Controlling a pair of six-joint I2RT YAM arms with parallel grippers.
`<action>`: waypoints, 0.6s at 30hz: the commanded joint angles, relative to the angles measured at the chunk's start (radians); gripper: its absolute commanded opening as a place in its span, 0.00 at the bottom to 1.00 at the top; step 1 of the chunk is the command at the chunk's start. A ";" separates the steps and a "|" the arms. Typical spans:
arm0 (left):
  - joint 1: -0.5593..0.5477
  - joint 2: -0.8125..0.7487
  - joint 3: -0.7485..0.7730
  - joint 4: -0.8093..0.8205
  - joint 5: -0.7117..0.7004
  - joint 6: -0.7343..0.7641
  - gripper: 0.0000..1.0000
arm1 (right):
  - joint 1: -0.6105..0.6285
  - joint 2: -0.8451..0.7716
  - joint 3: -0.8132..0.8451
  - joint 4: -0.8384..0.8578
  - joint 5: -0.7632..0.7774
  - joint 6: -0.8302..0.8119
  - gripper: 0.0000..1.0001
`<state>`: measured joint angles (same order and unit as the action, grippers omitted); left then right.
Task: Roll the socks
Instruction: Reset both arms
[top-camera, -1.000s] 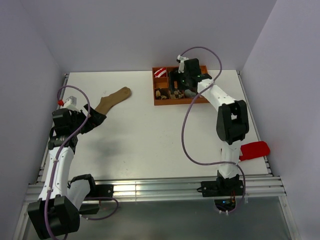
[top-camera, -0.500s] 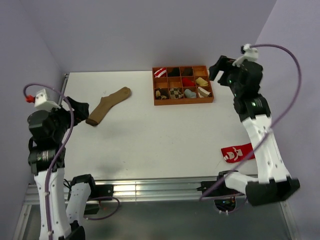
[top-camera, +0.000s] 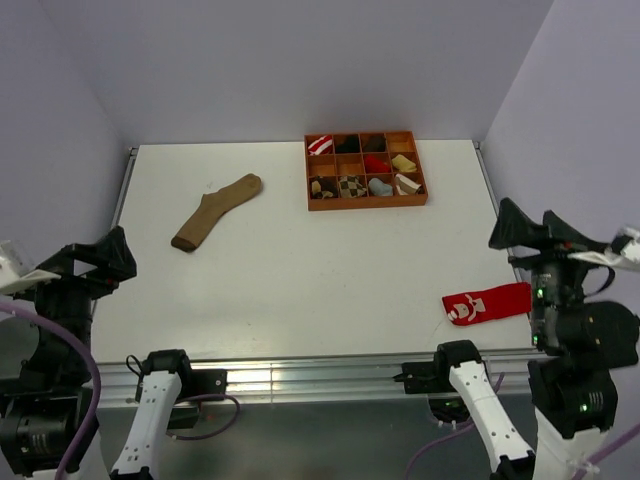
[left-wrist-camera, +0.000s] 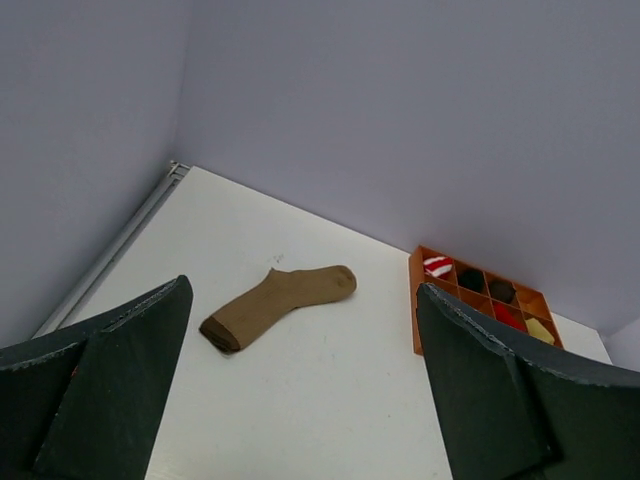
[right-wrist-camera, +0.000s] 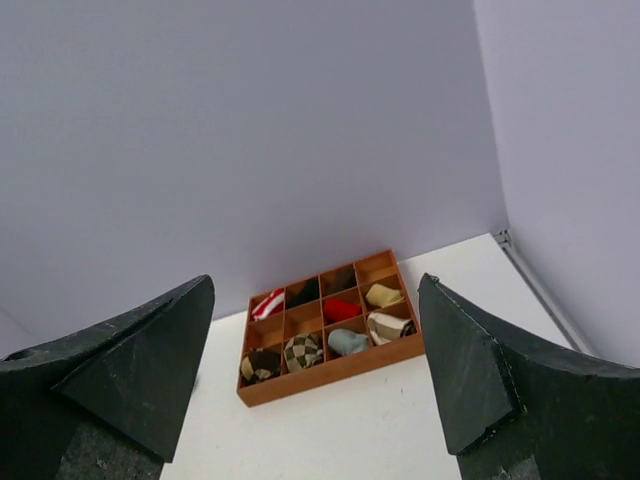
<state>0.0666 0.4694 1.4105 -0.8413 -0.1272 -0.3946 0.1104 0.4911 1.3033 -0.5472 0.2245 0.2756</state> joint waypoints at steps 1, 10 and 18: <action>-0.024 -0.024 0.019 -0.071 -0.133 0.037 0.99 | 0.002 -0.071 -0.036 -0.062 0.067 0.004 0.89; -0.039 -0.087 -0.022 -0.087 -0.204 0.036 1.00 | 0.052 -0.253 -0.174 -0.017 0.136 -0.019 0.89; -0.050 -0.092 -0.054 -0.076 -0.193 0.033 1.00 | 0.087 -0.261 -0.207 0.004 0.153 -0.024 0.89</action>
<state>0.0216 0.3855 1.3621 -0.9264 -0.3099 -0.3790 0.1883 0.2272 1.1015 -0.5842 0.3519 0.2638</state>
